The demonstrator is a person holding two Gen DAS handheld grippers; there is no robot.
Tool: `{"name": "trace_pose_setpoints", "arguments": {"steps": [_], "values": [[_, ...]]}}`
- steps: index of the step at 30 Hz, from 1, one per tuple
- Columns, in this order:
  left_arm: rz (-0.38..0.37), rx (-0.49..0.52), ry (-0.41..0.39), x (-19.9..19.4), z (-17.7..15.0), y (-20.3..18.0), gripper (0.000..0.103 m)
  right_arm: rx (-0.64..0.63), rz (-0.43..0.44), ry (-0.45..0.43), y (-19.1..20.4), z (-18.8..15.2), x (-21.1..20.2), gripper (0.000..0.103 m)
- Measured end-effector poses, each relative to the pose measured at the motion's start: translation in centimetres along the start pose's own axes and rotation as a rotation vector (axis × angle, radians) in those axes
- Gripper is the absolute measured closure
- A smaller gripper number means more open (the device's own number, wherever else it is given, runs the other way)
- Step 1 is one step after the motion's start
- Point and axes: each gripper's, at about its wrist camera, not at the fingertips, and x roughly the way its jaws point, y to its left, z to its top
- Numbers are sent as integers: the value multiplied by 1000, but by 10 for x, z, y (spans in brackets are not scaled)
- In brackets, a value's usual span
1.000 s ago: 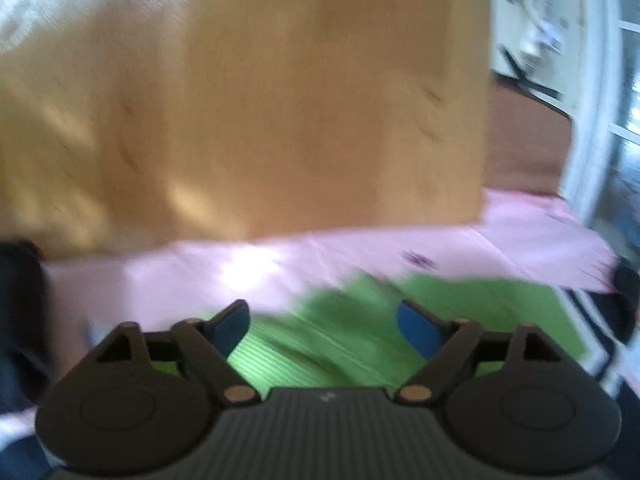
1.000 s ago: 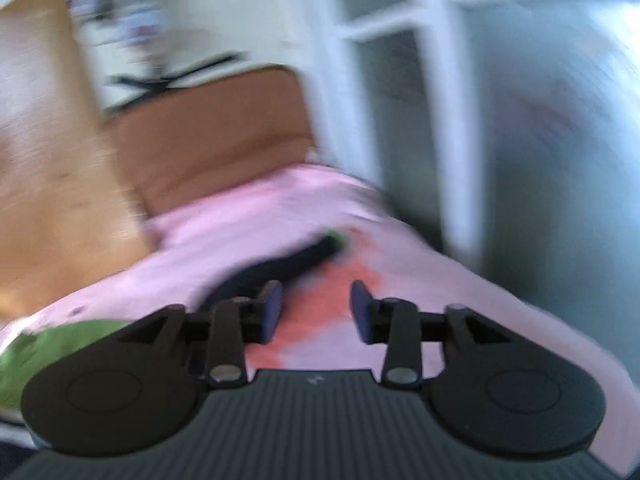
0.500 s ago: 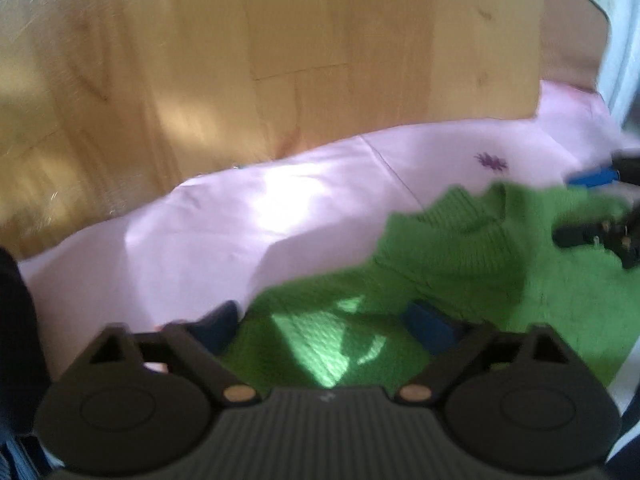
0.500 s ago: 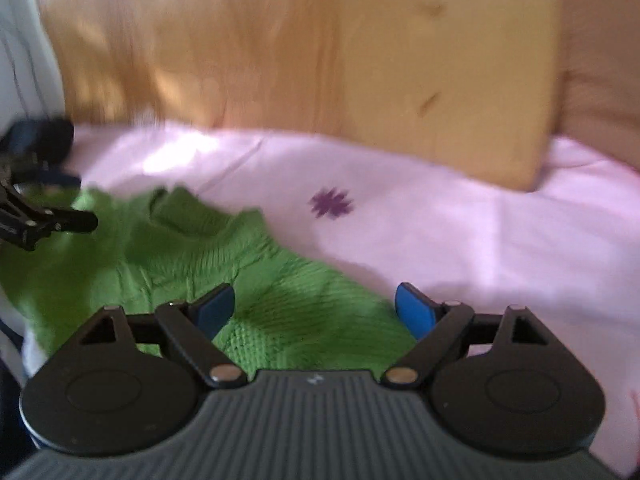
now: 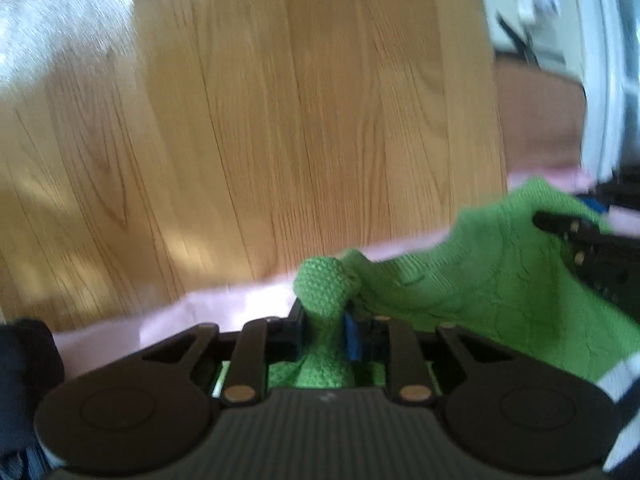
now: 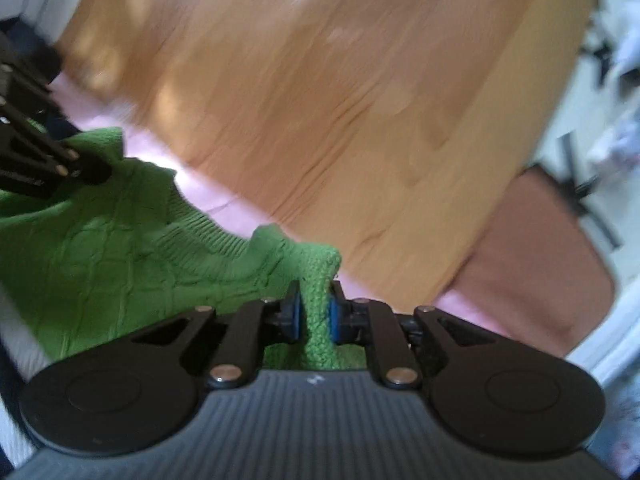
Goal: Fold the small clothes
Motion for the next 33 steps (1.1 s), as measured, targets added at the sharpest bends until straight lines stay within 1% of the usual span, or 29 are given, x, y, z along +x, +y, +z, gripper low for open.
{"name": "trace_pose_setpoints", "arguments": {"steps": [2, 4, 5, 6, 7, 8, 10, 11, 12, 13, 14, 15, 17, 18, 19, 20, 21, 22, 23, 24, 25, 26, 27, 28, 29, 30, 31, 33], "values": [[27, -36, -22, 6, 18, 3, 85, 30, -49, -31, -13, 7, 8, 87], [78, -60, -38, 22, 33, 7, 85, 63, -91, -58, -24, 16, 21, 87], [103, -63, -33, 29, 36, 6, 84, 72, -106, -62, -28, 19, 30, 87], [129, -68, -11, 43, 37, 5, 83, 87, -113, -55, -31, 22, 45, 87], [151, -79, 34, 61, 36, 5, 79, 107, -100, -34, -33, 23, 60, 87], [161, -84, 78, 75, 31, 4, 75, 129, -68, 10, -34, 22, 77, 86], [172, -90, 170, 105, 16, 6, 74, 161, 18, 171, -27, 9, 120, 80], [182, -99, 193, 112, 8, 8, 74, 173, 54, 240, -23, 1, 136, 70], [184, -106, 201, 116, 1, 11, 71, 192, 87, 291, -21, -10, 147, 63], [185, -106, 196, 117, -6, 14, 61, 218, 112, 295, -23, -17, 147, 62], [199, -101, 189, 116, -11, 16, 51, 244, 127, 276, -29, -21, 142, 61], [206, -113, 188, 113, -13, 19, 50, 268, 135, 259, -35, -22, 135, 56], [183, -149, 166, 101, -12, 23, 50, 329, 157, 220, -49, -23, 113, 52], [173, -147, 160, 91, -12, 22, 50, 349, 196, 204, -52, -22, 100, 52], [156, -136, 148, 79, -14, 20, 49, 355, 246, 189, -50, -23, 84, 52], [133, -120, 130, 64, -19, 17, 45, 346, 289, 181, -43, -25, 69, 51], [110, -93, 115, 49, -25, 14, 43, 322, 340, 189, -39, -31, 55, 49], [92, -49, 110, 31, -36, 11, 42, 296, 359, 212, -36, -39, 46, 48], [90, -15, 117, 18, -47, 6, 42, 265, 348, 241, -34, -43, 47, 48], [87, 19, 124, -1, -61, 7, 42, 228, 304, 271, -36, -58, 39, 46], [85, 29, 124, -17, -70, 8, 41, 242, 253, 238, -46, -71, 26, 41], [80, 19, 127, -38, -82, 13, 41, 269, 189, 259, -60, -83, 16, 25], [59, -8, 134, -58, -92, 23, 39, 354, 177, 258, -77, -95, 1, 23], [20, -60, 144, -83, -103, 35, 30, 459, 185, 260, -94, -105, -15, 24], [-11, -103, 150, -98, -111, 46, 19, 531, 172, 259, -104, -113, -32, 25], [-43, -156, 158, -117, -119, 55, 16, 584, 168, 234, -112, -121, -55, 25], [-86, -215, 175, -136, -130, 63, 16, 616, 174, 207, -115, -128, -78, 25], [-173, -306, 210, -155, -145, 74, 16, 671, 195, 176, -113, -142, -113, 25]]}}
